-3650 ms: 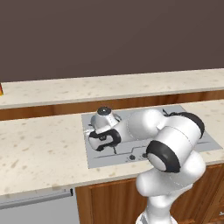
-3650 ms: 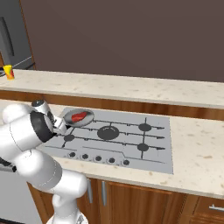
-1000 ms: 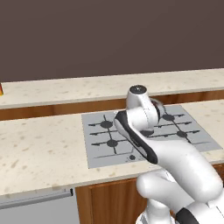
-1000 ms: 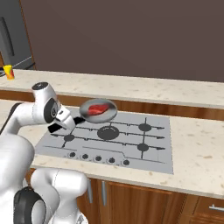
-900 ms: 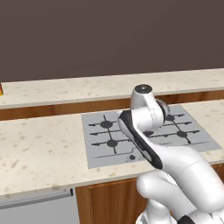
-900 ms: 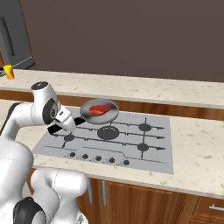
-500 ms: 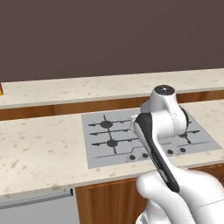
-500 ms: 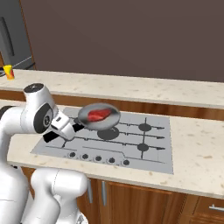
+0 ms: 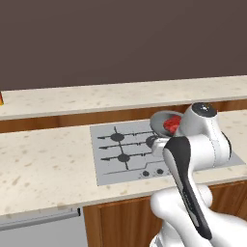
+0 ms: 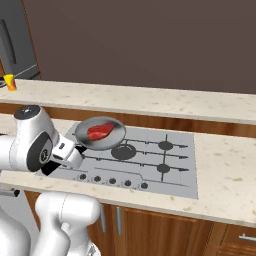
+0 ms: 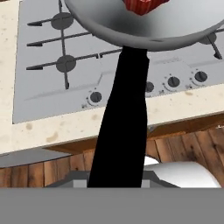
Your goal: Pick up the pan with the steak in it and place it on the dining table. Then place the steak on the plate.
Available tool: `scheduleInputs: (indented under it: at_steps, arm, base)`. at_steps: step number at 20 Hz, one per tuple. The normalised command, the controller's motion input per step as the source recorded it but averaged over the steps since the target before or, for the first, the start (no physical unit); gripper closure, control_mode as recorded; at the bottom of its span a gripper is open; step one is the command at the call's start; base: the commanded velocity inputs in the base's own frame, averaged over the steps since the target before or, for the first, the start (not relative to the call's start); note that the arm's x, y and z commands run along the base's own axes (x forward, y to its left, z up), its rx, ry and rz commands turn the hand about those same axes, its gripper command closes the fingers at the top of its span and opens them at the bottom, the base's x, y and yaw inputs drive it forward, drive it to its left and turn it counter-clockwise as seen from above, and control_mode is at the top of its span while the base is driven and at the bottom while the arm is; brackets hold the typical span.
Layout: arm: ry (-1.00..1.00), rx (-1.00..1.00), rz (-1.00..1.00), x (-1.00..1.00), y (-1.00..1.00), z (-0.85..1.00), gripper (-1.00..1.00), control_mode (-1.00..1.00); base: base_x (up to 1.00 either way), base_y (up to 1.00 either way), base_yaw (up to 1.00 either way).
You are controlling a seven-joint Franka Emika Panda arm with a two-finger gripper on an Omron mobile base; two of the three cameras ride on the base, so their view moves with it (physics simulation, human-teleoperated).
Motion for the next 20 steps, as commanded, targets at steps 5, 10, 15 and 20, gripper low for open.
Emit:
scheduleInputs:
  at_steps: [5, 10, 15, 20]
  arm:
    - [0.00, 0.00, 0.00, -0.04, 0.00, -0.01, 1.00, -1.00]
    - [0.00, 0.00, 0.00, 0.00, 0.00, 0.00, 1.00, 1.00]
    - [0.00, 0.00, 0.00, 0.00, 0.00, 0.00, 1.00, 1.00]
    - [0.00, 0.00, 0.00, 0.00, 0.00, 0.00, 1.00, 1.00]
  base:
    - [0.00, 0.00, 0.00]
    - [-0.87, -0.06, 0.02]
    - [-0.99, -0.04, 0.05]
    - [-0.60, 0.65, 0.06]
